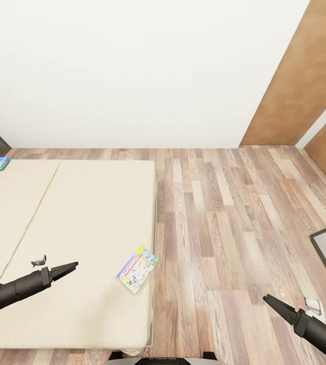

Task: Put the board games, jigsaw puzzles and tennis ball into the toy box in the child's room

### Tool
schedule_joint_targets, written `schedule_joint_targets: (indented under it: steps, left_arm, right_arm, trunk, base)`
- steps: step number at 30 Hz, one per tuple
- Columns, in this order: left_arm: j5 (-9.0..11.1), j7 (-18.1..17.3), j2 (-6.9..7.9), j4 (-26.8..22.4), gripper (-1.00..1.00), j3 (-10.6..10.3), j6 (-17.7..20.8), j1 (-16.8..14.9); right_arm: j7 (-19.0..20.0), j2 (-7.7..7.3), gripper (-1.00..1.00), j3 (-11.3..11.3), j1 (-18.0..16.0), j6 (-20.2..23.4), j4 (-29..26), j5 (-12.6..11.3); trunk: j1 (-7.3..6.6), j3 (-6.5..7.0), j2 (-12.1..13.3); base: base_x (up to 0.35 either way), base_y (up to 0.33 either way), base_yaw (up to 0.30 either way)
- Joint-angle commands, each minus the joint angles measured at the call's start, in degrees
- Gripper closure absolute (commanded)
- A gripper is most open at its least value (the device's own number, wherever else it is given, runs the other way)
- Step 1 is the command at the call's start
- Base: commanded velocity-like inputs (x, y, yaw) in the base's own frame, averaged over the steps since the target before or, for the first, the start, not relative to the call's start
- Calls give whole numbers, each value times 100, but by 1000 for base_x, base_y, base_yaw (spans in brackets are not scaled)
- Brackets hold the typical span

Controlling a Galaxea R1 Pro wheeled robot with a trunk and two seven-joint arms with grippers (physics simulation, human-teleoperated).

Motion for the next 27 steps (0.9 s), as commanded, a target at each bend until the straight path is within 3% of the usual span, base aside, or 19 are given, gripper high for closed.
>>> schedule_joint_targets:
  steps: [1, 14, 21, 27]
  left_arm:
    - [-62, -50, -5, -7, -100, 12, 60, -5]
    - [-68, -50, 2, -11, -100, 12, 60, -5]
    - [-62, -50, 6, -12, -100, 12, 60, -5]
    - [-61, -50, 25, -13, -100, 12, 60, -5]
  right_arm:
    - [14, -1, -100, -4, -3, 59, 0, -12]
    - [-11, 4, -100, 0, -3, 69, -10, -5]
    - [-28, 10, -100, 15, -3, 158, -274, -11]
    - [-87, 20, -100, 55, -15, 668, -537, 39]
  trunk:
    - [3, 2, -9]
    - [3, 124, -9]
    - [3, 184, -9]
    - [3, 198, -9]
  base:
    - [0, 0, 0]
    - [0, 0, 0]
    - [0, 0, 0]
    - [0, 0, 0]
